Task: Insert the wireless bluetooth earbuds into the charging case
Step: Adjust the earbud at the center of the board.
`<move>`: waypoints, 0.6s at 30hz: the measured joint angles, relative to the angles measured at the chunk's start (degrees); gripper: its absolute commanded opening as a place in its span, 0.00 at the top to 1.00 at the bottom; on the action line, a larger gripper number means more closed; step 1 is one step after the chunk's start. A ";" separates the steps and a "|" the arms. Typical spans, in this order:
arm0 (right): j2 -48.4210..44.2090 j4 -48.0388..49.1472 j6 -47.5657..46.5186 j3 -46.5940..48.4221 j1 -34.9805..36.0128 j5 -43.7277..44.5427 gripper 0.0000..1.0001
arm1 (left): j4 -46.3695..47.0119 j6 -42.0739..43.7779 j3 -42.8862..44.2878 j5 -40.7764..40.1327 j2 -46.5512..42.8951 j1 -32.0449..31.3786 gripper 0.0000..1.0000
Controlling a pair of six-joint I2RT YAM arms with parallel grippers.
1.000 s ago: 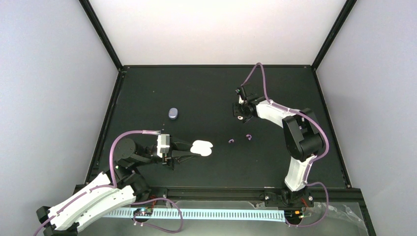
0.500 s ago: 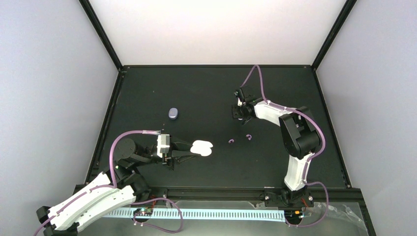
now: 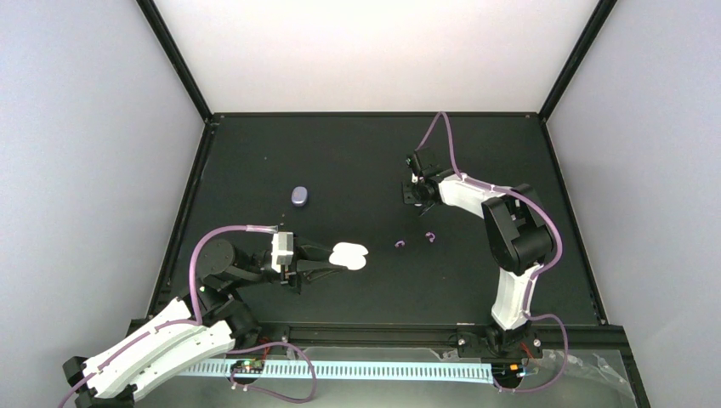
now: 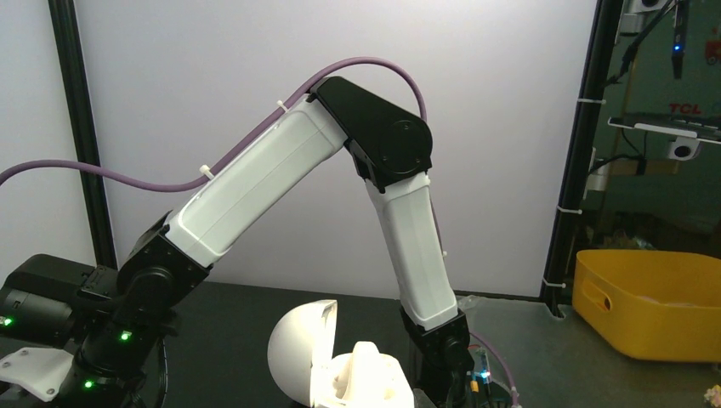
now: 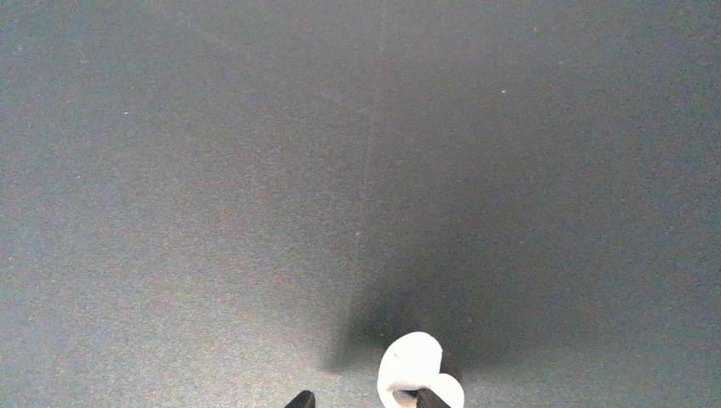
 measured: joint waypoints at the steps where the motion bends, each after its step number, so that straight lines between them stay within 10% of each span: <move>1: 0.00 -0.09 -0.04 0.02 0.00 0.24 0.70 | 0.00 -0.02 0.00 0.00 0.00 0.00 0.98; 18: 0.00 -0.96 -1.46 0.04 -0.09 6.36 0.84 | 0.00 -0.02 0.00 -0.02 0.00 0.00 0.98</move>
